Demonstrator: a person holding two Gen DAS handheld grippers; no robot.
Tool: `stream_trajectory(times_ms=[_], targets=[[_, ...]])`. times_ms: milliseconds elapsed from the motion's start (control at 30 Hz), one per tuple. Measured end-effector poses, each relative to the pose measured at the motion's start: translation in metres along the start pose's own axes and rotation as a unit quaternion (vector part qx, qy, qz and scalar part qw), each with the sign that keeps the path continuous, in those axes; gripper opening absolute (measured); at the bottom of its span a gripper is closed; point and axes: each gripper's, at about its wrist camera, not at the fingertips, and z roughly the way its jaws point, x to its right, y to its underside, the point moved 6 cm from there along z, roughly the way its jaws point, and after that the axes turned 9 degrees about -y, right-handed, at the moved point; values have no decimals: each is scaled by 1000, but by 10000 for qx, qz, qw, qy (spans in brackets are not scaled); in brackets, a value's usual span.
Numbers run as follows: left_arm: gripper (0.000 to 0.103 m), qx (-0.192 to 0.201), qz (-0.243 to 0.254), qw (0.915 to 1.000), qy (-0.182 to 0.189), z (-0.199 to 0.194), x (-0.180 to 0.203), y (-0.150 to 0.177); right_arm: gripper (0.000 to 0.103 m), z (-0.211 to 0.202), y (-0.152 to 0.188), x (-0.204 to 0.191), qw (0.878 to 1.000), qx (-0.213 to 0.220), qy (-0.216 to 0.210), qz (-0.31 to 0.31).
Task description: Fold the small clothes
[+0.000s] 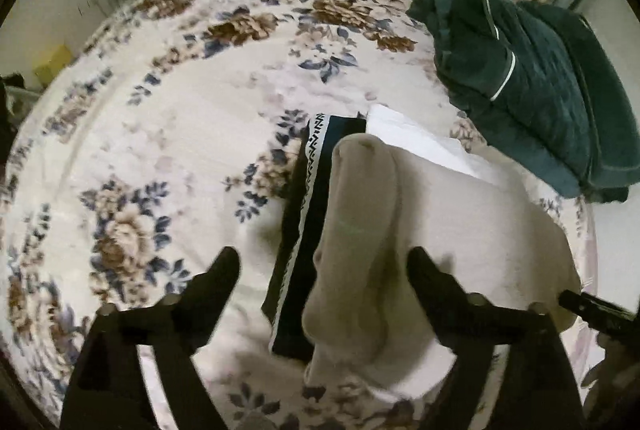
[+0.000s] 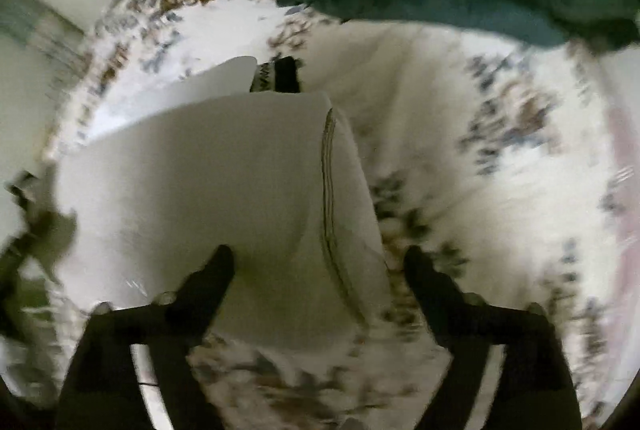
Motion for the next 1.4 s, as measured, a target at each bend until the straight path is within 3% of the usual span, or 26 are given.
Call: stream_trajectory(times_ms=[67, 200, 433, 767, 1100, 1400], targets=[[102, 119, 98, 9997, -194, -9, 2, 4, 101, -12, 7, -5, 9993, 113, 310, -148], [103, 437, 210, 9969, -628, -37, 6, 18, 103, -40, 23, -23, 9954, 351, 751, -472], [103, 578, 247, 9940, -900, -95, 7, 42, 103, -109, 59, -55, 9900, 766, 947, -704], [103, 1217, 192, 9885, -873, -236, 11, 90, 103, -255, 134, -86, 9800, 1564, 917, -820], [103, 1861, 132, 9806, -596, -386, 9, 148, 103, -424, 233, -105, 9600, 2544, 750, -896], [103, 1991, 122, 9784, -551, -460, 2, 178, 103, -518, 296, -116, 9518, 2853, 553, -977]])
